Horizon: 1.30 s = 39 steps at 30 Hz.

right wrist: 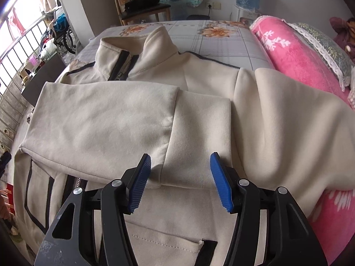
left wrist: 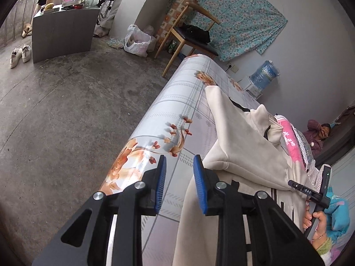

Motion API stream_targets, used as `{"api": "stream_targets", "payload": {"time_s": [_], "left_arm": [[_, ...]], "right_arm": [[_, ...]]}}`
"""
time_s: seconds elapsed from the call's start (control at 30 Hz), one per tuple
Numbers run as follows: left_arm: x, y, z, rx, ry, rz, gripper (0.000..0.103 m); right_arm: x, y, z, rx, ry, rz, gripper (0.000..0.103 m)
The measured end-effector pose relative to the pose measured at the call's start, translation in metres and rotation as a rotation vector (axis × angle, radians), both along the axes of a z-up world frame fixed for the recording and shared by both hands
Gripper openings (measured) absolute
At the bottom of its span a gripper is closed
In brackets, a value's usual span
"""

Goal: Fold large clothes

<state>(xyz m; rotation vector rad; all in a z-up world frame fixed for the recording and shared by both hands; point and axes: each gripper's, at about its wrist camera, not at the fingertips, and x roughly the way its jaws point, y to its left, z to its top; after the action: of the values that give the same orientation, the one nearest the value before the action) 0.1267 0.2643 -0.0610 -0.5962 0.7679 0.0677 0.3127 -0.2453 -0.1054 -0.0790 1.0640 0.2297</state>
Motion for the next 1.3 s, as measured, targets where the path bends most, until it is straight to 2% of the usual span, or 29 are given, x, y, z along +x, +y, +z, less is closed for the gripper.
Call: {"api": "stream_targets", "payload": {"time_s": [0.1,0.2,0.3,0.37,0.4,0.53,0.6,0.63,0.7,0.8,0.9,1.0,1.1,1.13,1.2,1.3], "left_arm": [[0.016,-0.016,0.021,0.071,-0.009,-0.05,0.024],[0.046,-0.044,0.042,0.129,-0.017,-0.15,0.024],[0.088,-0.078,0.048,0.192,0.021,-0.259,0.024],[0.116,-0.098,0.041,0.247,0.063,-0.293,0.025],[0.13,-0.107,0.034,0.267,0.089,-0.308,0.028],[0.174,-0.131,-0.001,0.393,0.193,-0.315,0.041],[0.185,-0.138,-0.018,0.449,0.242,-0.312,0.047],[0.188,-0.14,-0.021,0.483,0.251,-0.302,0.05],[0.187,-0.145,-0.023,0.533,0.248,-0.277,0.057],[0.184,-0.145,-0.024,0.558,0.249,-0.245,0.065],[0.18,-0.144,-0.026,0.582,0.234,-0.219,0.073],[0.179,-0.145,-0.028,0.607,0.226,-0.186,0.082],[0.177,-0.14,-0.029,0.574,0.225,-0.159,0.086],[0.178,-0.138,-0.029,0.563,0.227,-0.153,0.087],[0.179,-0.137,-0.03,0.552,0.227,-0.149,0.088],[0.178,-0.137,-0.03,0.555,0.223,-0.155,0.089]], "right_arm": [[-0.002,0.003,-0.002,-0.026,-0.004,0.003,0.054],[-0.003,0.008,0.012,-0.039,-0.016,-0.014,0.054],[-0.002,0.017,0.031,-0.022,-0.067,0.003,0.056],[0.003,0.024,0.036,-0.019,-0.088,0.017,0.057],[0.005,0.028,0.036,-0.018,-0.097,0.025,0.059],[0.02,0.033,0.017,-0.043,-0.091,0.031,0.06],[0.029,0.026,-0.004,-0.081,-0.034,0.005,0.061],[0.029,0.021,-0.009,-0.068,-0.034,-0.002,0.062],[0.027,0.014,-0.007,-0.062,-0.029,-0.005,0.063],[0.019,0.013,0.004,-0.067,-0.029,-0.02,0.064],[0.003,0.019,0.015,0.01,-0.067,0.041,0.066],[-0.007,0.031,0.01,-0.008,-0.083,0.102,0.071],[-0.009,0.041,-0.011,-0.109,-0.059,0.128,0.073],[-0.012,0.041,-0.01,-0.11,-0.08,0.122,0.075],[-0.012,0.042,-0.006,-0.119,-0.067,0.109,0.075],[-0.019,0.05,0.008,-0.076,-0.111,0.13,0.075]]}}
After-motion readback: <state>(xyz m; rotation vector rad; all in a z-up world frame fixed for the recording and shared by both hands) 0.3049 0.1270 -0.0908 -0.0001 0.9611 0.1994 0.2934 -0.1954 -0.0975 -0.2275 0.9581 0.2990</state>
